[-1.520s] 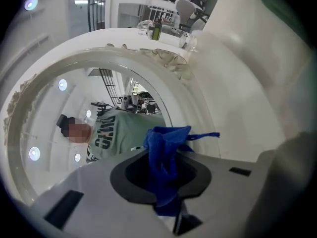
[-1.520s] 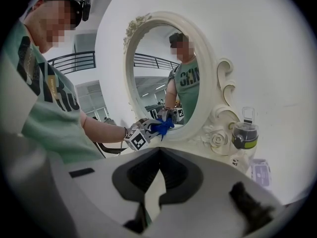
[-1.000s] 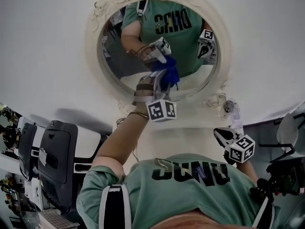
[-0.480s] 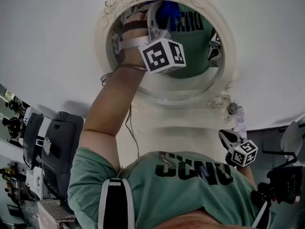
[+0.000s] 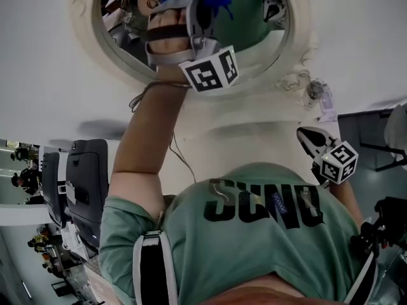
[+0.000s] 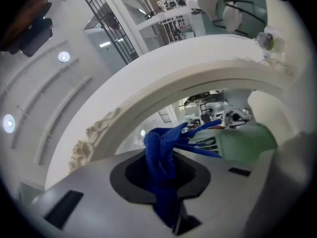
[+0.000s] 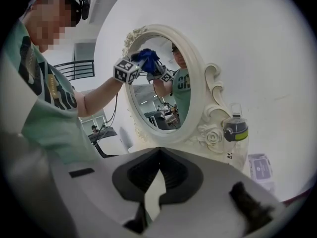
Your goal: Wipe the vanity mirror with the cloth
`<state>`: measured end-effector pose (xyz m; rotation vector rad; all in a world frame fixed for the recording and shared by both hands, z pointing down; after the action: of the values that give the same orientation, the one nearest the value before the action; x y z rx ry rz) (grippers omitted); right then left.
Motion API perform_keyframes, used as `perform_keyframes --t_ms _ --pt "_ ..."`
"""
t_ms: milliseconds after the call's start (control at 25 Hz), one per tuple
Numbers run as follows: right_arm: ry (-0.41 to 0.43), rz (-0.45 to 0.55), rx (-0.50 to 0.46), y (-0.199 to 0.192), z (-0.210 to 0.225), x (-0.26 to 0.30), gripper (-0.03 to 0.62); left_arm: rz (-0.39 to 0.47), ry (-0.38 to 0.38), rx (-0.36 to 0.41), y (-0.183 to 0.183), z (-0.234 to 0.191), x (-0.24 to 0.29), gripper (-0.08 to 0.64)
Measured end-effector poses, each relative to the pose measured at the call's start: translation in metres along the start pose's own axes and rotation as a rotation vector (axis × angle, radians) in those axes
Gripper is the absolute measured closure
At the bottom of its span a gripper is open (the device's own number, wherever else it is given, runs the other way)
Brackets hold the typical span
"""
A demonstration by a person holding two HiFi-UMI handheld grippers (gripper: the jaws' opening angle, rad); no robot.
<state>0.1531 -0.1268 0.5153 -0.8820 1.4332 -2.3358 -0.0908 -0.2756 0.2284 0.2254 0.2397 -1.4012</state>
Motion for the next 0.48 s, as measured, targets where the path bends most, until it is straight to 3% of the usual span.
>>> perform_keyframes --t_ms 200,320,480 --pt "-0.017 -0.030 0.009 -0.009 0.002 -0.002 0.584 0.009 -0.260 -0.004 0.005 0.160 -0.058 0.499" --pt "-0.037 -0.041 0.010 -0.009 0.002 -0.009 0.584 -0.014 -0.434 0.045 0.005 0.256 -0.093 0.488" --pt "-0.063 -0.049 0.016 -0.010 0.006 -0.014 0.584 -0.021 -0.562 0.091 -0.005 0.318 -0.117 0.483"
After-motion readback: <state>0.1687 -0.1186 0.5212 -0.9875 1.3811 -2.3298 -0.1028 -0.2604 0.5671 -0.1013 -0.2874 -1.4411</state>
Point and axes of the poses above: the fingertips, and each gripper's own axes: x forward along the fingers, z to its right, y out of its top, the point moved 8 cm from there along -x, backward along the fingers, and after that the axes turned 5 degrees about -y, right-handed, at the moved point
